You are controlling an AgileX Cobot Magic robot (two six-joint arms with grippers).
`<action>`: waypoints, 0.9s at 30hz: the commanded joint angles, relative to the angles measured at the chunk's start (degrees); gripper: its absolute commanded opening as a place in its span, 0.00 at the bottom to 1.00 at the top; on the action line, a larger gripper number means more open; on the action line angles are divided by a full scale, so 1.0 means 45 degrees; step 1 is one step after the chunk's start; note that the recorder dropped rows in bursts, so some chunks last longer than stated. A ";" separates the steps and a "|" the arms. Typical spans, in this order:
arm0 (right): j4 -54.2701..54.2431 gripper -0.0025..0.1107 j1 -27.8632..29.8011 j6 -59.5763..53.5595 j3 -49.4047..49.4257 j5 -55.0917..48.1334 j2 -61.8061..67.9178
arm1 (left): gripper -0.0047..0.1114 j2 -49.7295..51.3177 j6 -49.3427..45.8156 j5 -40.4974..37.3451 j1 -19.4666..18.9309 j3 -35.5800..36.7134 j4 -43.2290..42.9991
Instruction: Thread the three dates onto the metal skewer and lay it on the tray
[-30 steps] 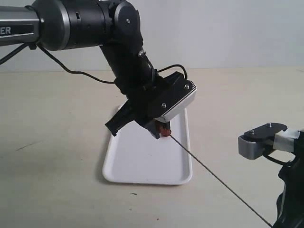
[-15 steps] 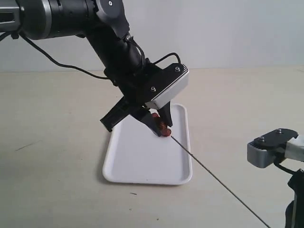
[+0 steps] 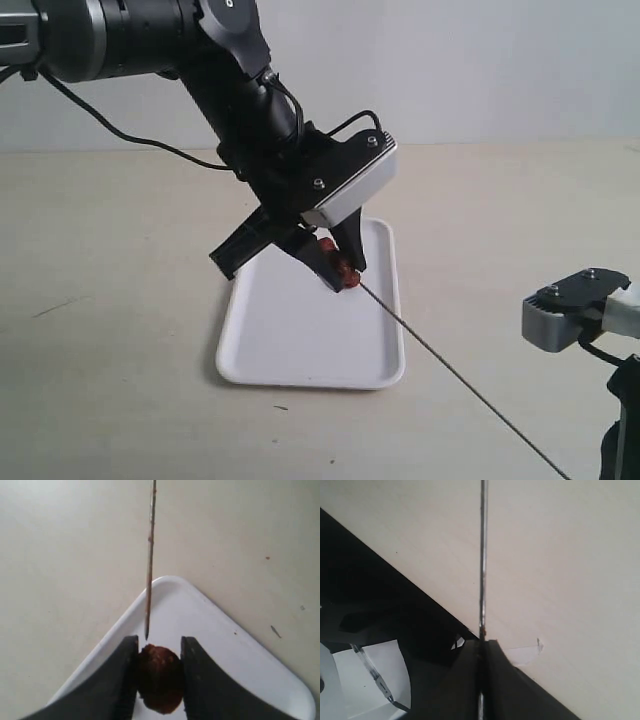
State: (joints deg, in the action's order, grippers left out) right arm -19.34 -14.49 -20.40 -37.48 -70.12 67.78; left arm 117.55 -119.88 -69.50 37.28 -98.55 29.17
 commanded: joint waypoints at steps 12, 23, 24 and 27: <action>-0.1167 0.02 0.0032 -0.1112 0.0029 0.0036 -0.0115 | 0.30 -0.0175 0.0075 0.0053 -0.0042 -0.0007 0.0040; -0.0365 0.02 0.0032 -0.0506 0.0029 0.0036 -0.0639 | 0.30 -0.0175 0.0075 0.0551 -0.0042 -0.0007 -0.0157; -0.0365 0.02 0.0032 -0.0476 0.0029 0.0036 -0.0639 | 0.30 -0.0175 0.0075 0.0578 -0.0042 -0.0007 -0.0039; -0.0337 0.02 0.0032 -0.0476 0.0029 0.0036 -0.0639 | 0.30 -0.0175 0.0075 0.0578 -0.0042 -0.0007 -0.0011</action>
State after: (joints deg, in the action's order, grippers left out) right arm -21.20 -14.49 -22.49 -37.48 -69.89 65.34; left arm 117.55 -119.78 -66.94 37.28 -98.55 27.92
